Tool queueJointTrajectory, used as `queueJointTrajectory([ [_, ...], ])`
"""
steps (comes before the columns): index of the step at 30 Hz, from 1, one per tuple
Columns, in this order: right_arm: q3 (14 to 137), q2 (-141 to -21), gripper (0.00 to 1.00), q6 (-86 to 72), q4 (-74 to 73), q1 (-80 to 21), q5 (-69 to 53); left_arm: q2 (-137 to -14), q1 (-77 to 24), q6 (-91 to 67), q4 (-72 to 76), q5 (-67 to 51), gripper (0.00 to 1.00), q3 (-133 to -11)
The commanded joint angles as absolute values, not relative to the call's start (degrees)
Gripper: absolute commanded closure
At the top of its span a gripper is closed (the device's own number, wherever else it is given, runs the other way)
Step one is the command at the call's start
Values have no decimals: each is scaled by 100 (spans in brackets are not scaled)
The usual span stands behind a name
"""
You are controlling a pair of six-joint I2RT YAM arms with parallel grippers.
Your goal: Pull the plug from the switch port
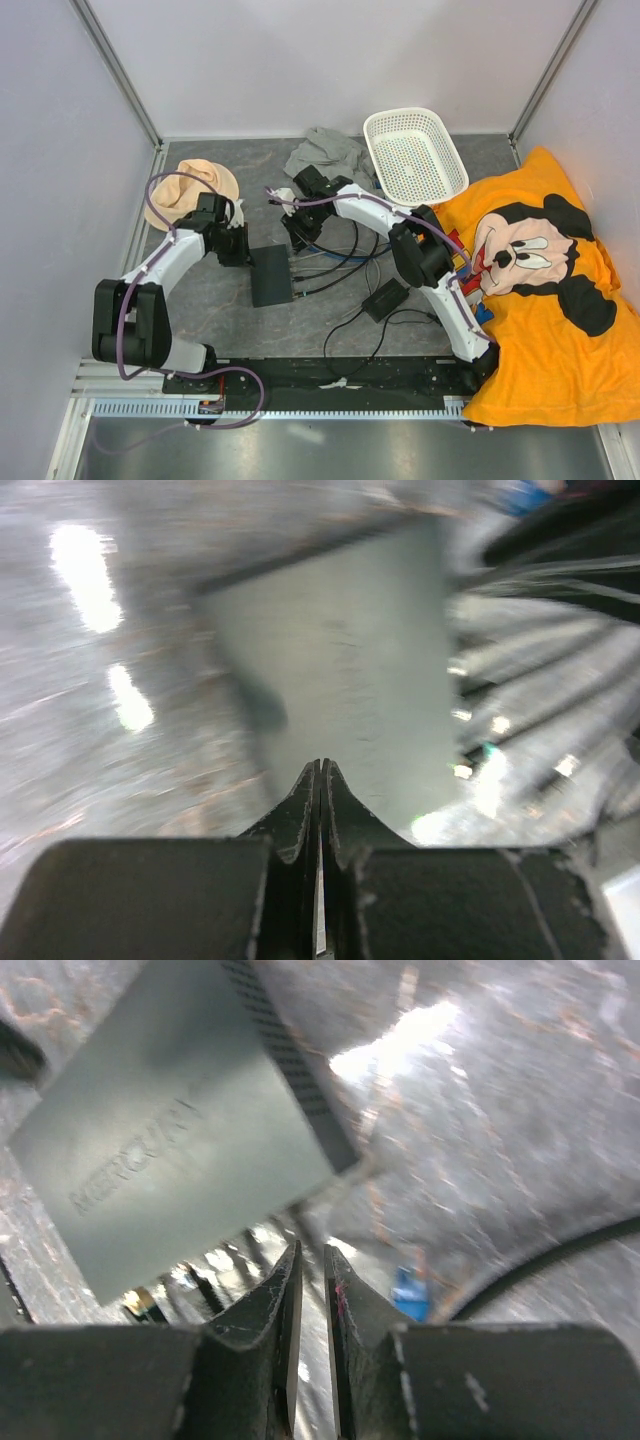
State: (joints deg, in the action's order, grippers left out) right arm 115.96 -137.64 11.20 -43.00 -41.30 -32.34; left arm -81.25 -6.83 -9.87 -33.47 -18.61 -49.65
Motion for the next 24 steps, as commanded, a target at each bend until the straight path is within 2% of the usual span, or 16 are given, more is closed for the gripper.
queueJointTrajectory([
  [1,11830,-13781,78,1230,-4394,-3973,-3252,-8270,-589,-1221,-3805,-643,98,-5466],
  [9,12217,-14141,76,1037,-4254,-3982,-3147,-9087,-562,-1020,-3727,-395,98,-5879],
  [14,12068,-14150,75,1037,-4245,-3982,-3129,-9982,-562,-835,-3762,-896,98,-6564],
  [24,11400,-13764,75,1002,-4228,-4069,-3129,-11021,-712,-905,-3718,-2074,98,-8076],
])
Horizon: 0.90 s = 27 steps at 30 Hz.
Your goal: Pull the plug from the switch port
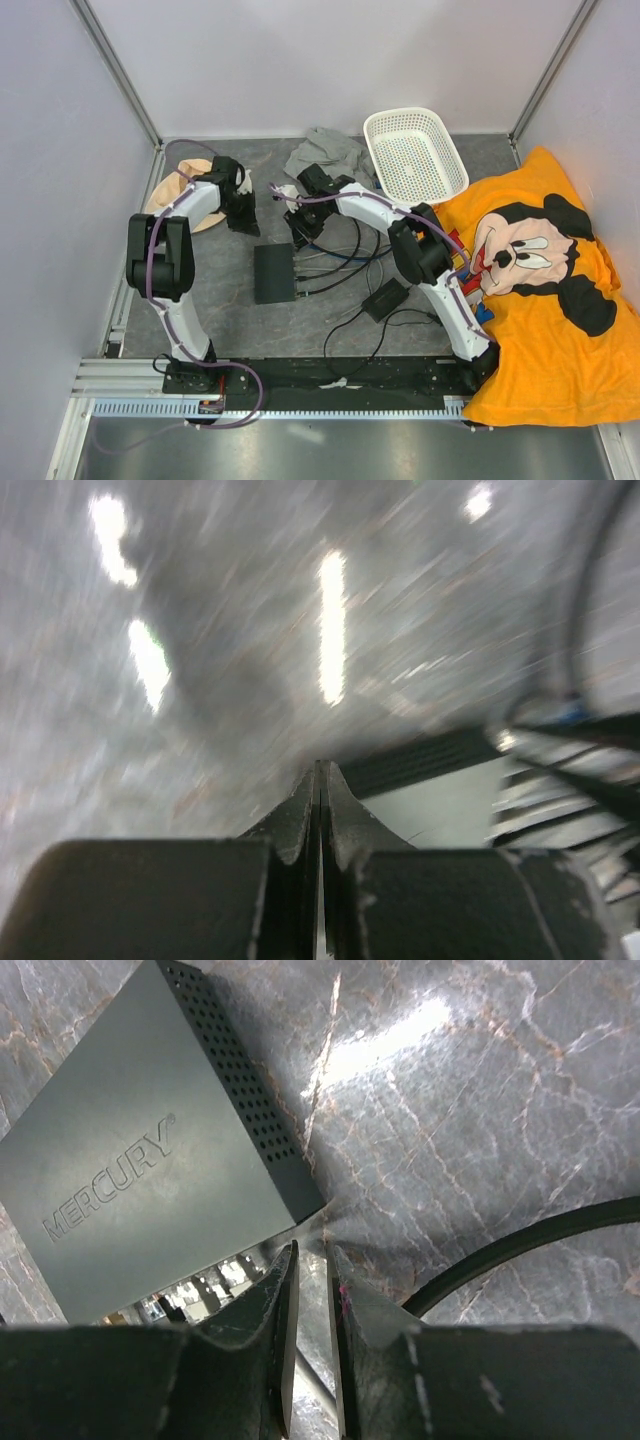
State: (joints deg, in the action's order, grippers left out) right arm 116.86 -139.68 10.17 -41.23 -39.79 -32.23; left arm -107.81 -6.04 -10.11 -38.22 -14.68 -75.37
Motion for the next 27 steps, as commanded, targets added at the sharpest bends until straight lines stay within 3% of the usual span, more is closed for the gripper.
queueJointTrajectory([
  [1,11373,-13738,75,1002,-4236,-4165,-3042,-11117,-729,-905,-3726,-2109,98,-8225],
  [10,11478,-13597,70,1037,-4245,-4062,-2381,-10495,-712,-703,-3840,-1810,99,-8526],
  [14,11601,-13763,57,1046,-4385,-3666,-3188,-9837,-721,-922,-3920,-1986,98,-7833],
  [17,11680,-13939,53,1098,-4464,-3472,-3883,-9590,-738,-1125,-3789,-2407,96,-7016],
  [22,11786,-14045,53,1099,-4518,-3375,-5218,-9246,-887,-1143,-3498,-3058,96,-5891],
  [27,11795,-13966,52,1002,-4395,-3384,-5546,-9193,-1028,-1099,-3296,-2980,96,-5555],
])
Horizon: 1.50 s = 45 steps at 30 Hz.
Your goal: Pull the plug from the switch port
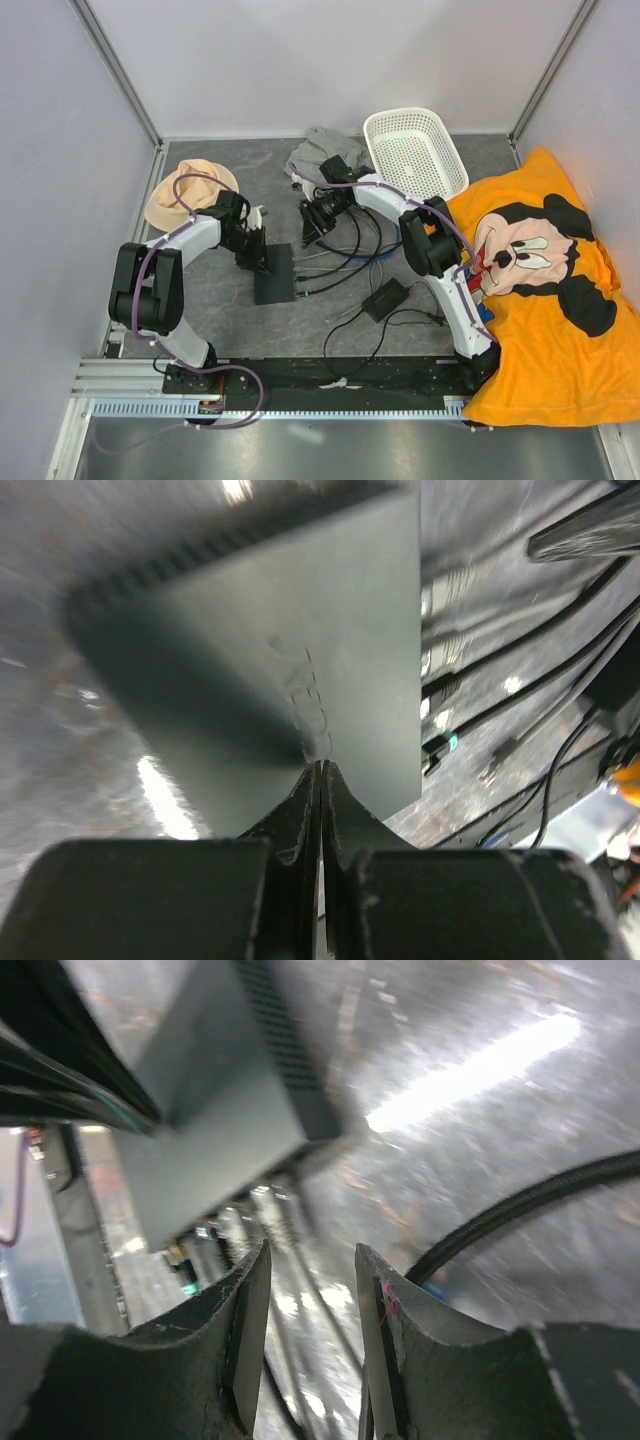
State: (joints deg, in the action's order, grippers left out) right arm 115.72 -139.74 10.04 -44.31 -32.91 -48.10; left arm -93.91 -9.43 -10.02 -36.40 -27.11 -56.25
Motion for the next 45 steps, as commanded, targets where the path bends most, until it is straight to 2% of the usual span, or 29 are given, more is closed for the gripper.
queueJointTrajectory([
  [1,11786,-13975,53,985,-4403,-3384,-5572,-9263,-1028,-1081,-3278,-2945,96,-5563],
  [31,11918,-14642,52,747,-4298,-3656,-5564,-9501,-1028,-1028,-3103,-2742,96,-5449],
  [45,11918,-14722,64,650,-4201,-3726,-5011,-9562,-1028,-1028,-3050,-2769,96,-5467],
])
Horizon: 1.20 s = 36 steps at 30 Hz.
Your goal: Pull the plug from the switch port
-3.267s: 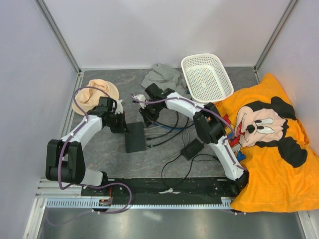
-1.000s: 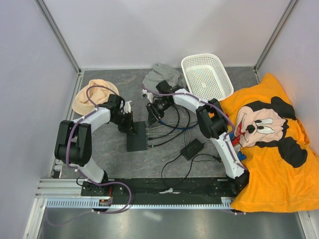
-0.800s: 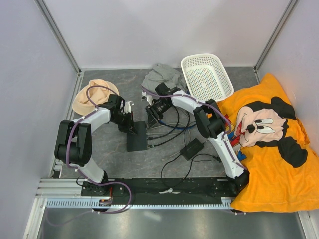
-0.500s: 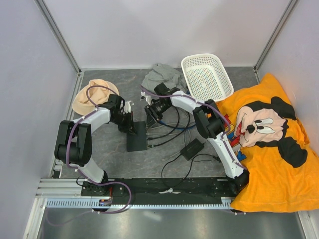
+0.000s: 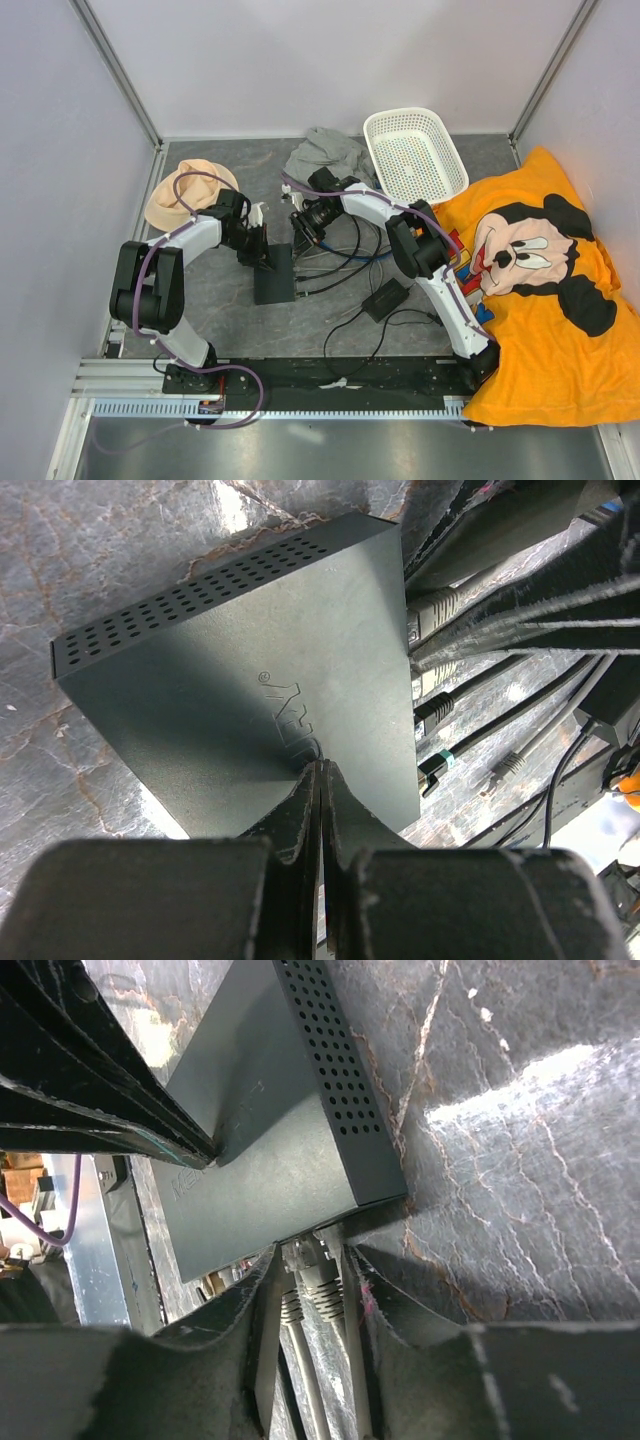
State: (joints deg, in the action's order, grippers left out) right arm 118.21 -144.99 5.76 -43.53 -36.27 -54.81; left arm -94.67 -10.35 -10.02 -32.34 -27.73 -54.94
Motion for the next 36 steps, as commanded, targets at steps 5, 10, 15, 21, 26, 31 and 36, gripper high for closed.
queueJointTrajectory([
  [5,11900,-14713,70,685,-4210,-3770,-4834,-9563,-1028,-1037,-3024,-2769,96,-5458],
  [10,11883,-14669,77,791,-4236,-3814,-4571,-9580,-1028,-1037,-3015,-2795,96,-5449],
  [15,11865,-14616,87,1010,-4429,-3850,-4255,-9589,-1028,-1046,-2988,-2786,96,-5440],
  [21,11856,-14528,100,1344,-4640,-3850,-3903,-9598,-1028,-1046,-2962,-2795,96,-5432],
  [26,11883,-14476,100,1564,-4781,-3850,-3780,-9598,-1028,-1055,-2944,-2795,96,-5423],
  [31,11874,-14449,100,1696,-4851,-3850,-3604,-9615,-1028,-1055,-2944,-2804,96,-5423],
  [36,11813,-14484,100,1828,-5009,-3841,-3507,-9615,-1037,-1063,-2927,-2795,96,-5414],
])
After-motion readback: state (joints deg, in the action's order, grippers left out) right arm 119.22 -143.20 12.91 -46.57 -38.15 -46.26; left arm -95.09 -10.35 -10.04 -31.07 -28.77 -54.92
